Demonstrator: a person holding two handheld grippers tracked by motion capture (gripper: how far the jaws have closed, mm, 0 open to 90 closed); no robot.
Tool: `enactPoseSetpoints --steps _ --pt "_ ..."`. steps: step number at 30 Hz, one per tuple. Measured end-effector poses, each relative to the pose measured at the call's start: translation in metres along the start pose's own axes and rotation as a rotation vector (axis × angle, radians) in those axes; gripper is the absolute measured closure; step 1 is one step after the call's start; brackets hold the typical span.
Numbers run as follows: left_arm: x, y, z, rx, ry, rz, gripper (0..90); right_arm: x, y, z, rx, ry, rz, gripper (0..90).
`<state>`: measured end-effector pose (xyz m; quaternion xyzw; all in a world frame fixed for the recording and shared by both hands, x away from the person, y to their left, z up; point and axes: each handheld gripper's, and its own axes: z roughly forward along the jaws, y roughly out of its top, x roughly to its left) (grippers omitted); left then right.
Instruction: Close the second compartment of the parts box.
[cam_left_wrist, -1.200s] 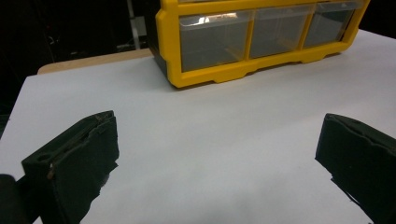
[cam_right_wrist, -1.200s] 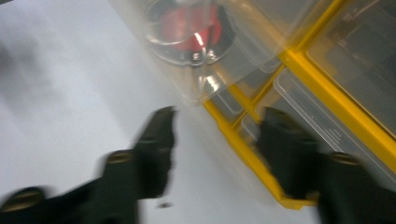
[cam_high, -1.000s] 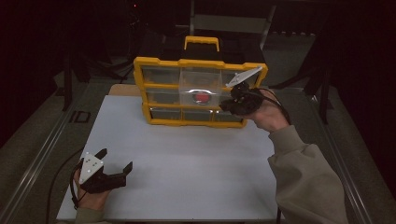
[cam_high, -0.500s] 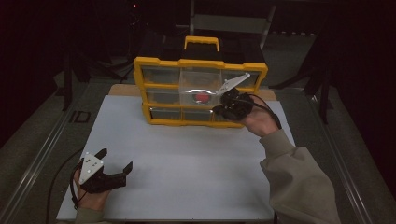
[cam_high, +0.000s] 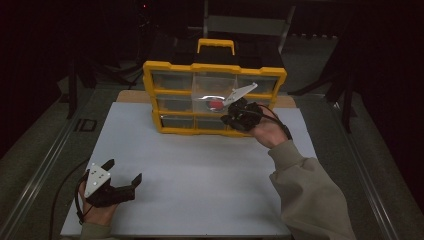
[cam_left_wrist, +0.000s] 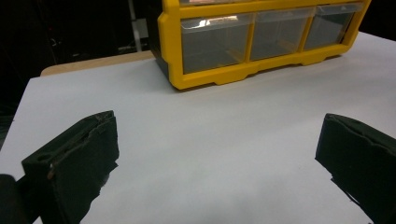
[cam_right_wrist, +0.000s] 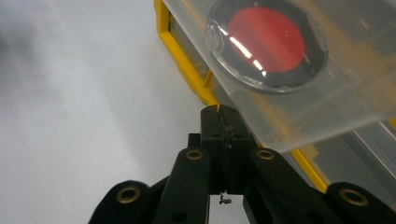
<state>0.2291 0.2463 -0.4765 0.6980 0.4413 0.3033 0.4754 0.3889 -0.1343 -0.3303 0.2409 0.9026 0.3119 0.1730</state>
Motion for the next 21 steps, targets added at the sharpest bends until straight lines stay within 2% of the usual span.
enactPoseSetpoints --steps 7,21 --pt "-0.001 0.000 0.000 0.001 -0.002 0.004 0.0 0.003 0.002 0.005 -0.015 -0.012 -0.015 89.9" --pt "-0.001 0.000 0.002 0.007 -0.005 0.008 0.0 0.006 0.005 0.011 -0.033 -0.031 -0.005 89.9"
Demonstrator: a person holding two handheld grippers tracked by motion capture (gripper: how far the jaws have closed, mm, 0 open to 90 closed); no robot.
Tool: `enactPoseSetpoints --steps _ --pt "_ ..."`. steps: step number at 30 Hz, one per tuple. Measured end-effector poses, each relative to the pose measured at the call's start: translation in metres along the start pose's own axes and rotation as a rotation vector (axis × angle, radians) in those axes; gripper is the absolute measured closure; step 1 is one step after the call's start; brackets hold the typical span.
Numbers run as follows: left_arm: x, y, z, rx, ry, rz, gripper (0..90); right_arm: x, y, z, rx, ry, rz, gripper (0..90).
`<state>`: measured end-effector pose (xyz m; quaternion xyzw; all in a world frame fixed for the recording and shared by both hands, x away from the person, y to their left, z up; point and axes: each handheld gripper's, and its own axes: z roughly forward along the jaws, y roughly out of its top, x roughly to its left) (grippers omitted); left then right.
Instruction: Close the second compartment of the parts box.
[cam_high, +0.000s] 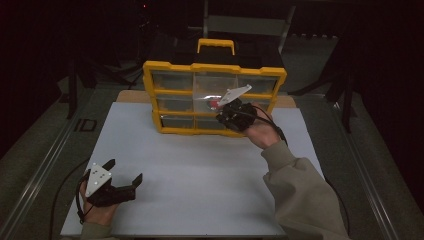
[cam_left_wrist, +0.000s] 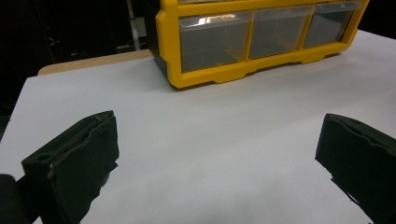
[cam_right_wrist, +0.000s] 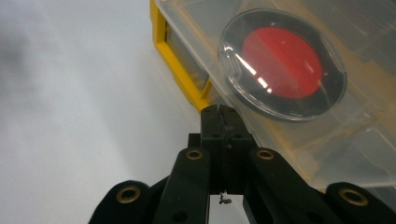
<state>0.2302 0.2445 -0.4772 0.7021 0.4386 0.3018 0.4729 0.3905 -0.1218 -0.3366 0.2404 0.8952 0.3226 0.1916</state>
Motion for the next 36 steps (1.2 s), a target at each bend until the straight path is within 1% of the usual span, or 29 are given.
enactPoseSetpoints --steps 5,9,17,21,31,36 --pt "0.0001 0.0000 0.0008 0.002 -0.001 0.002 0.0 0.0006 0.0024 0.0006 -0.005 0.000 0.001 89.9" --pt "0.0004 -0.0001 0.0001 -0.001 0.003 -0.003 0.0 -0.0011 0.0025 0.0022 -0.012 0.001 0.009 89.9" --pt "0.0004 -0.0001 0.0005 0.001 0.002 0.002 0.0 -0.0011 0.0038 0.0036 -0.016 -0.008 0.019 90.0" --pt "0.0007 -0.0001 -0.0004 -0.001 0.002 0.000 0.0 -0.0019 0.0047 0.0051 -0.017 -0.010 0.031 90.0" --pt "0.0002 0.0000 -0.0005 -0.001 0.003 0.002 0.0 -0.0029 0.0074 0.0068 -0.031 -0.017 0.044 89.9" --pt "0.0000 0.0001 -0.0003 -0.001 0.002 0.003 0.0 -0.0052 0.0086 0.0077 -0.040 -0.024 0.060 90.0"
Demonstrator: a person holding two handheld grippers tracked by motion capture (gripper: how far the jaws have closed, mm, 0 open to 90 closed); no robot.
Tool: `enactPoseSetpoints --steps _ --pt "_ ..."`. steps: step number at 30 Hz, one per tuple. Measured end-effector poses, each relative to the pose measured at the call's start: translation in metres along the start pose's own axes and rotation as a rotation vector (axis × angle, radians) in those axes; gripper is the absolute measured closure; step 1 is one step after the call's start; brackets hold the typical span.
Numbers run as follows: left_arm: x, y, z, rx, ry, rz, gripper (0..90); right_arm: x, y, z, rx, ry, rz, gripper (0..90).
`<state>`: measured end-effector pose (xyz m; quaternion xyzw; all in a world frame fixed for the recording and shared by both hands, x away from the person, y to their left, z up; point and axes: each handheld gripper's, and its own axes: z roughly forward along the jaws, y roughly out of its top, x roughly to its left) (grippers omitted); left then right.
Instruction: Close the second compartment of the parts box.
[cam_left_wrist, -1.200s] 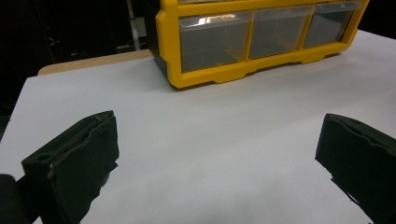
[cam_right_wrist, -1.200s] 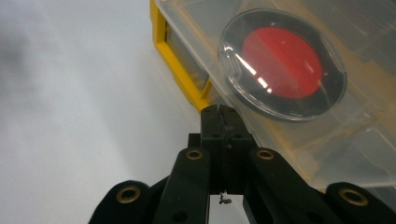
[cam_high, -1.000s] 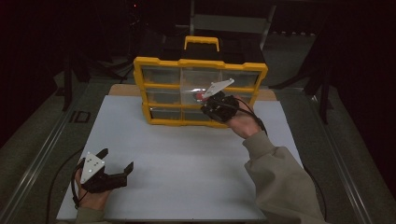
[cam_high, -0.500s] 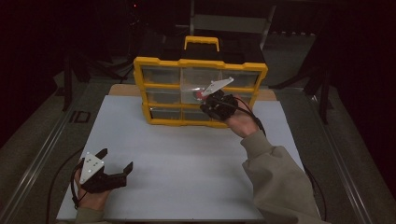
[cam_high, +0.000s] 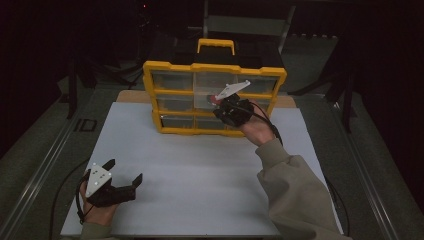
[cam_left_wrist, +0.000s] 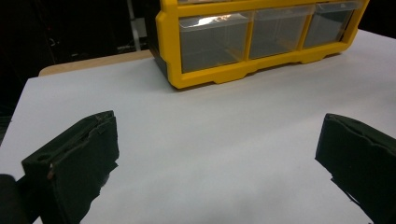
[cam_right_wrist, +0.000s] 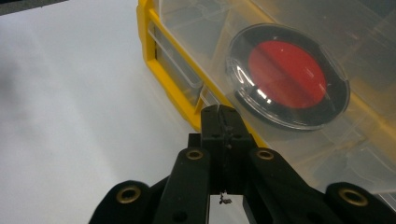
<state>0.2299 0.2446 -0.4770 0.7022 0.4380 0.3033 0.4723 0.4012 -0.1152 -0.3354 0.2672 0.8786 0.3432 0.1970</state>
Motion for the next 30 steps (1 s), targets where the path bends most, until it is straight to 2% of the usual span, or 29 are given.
enactPoseSetpoints --steps 30 --pt "0.000 0.000 0.000 0.000 0.001 -0.002 0.0 -0.011 0.008 0.003 -0.009 -0.014 0.044 90.0"
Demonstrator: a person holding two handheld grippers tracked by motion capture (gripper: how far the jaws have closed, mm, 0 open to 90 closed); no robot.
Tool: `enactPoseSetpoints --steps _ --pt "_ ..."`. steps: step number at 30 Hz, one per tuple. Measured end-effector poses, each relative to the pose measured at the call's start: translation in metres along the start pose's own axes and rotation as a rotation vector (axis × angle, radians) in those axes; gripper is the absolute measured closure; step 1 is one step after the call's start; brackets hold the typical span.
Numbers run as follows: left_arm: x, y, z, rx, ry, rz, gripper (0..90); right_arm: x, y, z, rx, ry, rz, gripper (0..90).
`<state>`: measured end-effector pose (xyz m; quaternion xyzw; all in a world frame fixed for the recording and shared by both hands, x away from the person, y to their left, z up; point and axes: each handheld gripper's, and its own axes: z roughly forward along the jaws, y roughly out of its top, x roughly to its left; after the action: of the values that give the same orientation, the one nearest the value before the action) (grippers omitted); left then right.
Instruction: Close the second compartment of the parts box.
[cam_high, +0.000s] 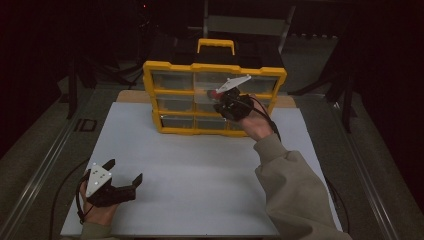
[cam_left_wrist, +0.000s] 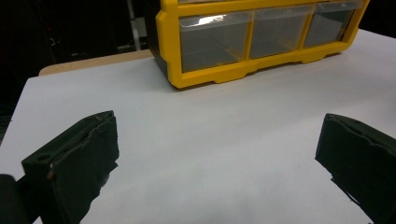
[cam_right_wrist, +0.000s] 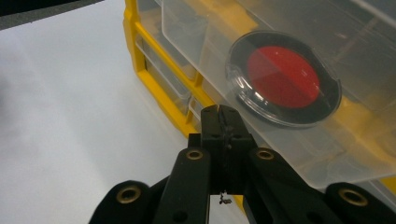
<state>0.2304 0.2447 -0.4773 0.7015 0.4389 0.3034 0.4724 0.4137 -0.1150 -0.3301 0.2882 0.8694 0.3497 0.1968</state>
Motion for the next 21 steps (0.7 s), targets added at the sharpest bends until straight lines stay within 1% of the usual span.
enactPoseSetpoints --steps 4,9,15,21 --pt "0.0002 -0.0002 -0.0003 0.001 0.001 -0.002 0.0 -0.0010 0.0004 0.0003 -0.004 -0.003 0.009 90.0" --pt "0.0003 -0.0002 -0.0004 0.002 0.002 -0.001 0.0 -0.0027 0.0008 0.0018 -0.003 -0.008 0.006 90.0" --pt "0.0004 -0.0003 0.0001 0.004 0.002 -0.001 0.0 -0.0049 0.0017 0.0029 -0.011 -0.015 0.021 90.0" --pt "0.0002 -0.0002 0.0000 0.004 0.002 0.000 0.0 -0.0061 0.0020 0.0023 -0.030 -0.033 0.033 90.0"
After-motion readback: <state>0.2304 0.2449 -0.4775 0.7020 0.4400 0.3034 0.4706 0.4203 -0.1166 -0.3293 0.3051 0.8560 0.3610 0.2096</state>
